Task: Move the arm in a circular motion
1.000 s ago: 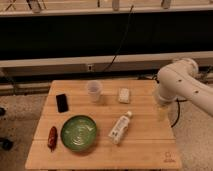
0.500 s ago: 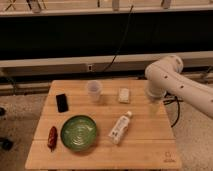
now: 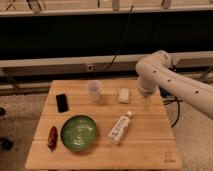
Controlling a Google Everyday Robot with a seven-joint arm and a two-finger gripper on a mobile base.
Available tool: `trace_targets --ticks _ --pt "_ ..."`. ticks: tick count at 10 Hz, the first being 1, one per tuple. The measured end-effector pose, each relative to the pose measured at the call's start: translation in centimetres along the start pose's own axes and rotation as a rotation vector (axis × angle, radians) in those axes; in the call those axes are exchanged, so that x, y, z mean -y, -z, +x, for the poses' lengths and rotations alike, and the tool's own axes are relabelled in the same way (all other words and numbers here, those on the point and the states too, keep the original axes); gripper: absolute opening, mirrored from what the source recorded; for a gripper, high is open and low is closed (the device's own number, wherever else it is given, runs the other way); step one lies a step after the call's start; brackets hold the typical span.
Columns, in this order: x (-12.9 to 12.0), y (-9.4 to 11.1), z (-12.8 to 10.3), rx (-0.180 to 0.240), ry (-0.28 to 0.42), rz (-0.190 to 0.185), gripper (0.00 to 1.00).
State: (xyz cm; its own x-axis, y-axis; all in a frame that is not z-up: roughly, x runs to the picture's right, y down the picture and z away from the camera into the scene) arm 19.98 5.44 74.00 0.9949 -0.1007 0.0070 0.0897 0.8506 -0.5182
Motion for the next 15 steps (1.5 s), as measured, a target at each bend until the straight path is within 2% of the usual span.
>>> trace_targets --ticks 6,15 --pt "1.2 -0.4 -1.9 0.019 0.026 0.006 0.80" --pt "2.2 -0.5 -1.9 0.042 0.057 0.007 0.80"
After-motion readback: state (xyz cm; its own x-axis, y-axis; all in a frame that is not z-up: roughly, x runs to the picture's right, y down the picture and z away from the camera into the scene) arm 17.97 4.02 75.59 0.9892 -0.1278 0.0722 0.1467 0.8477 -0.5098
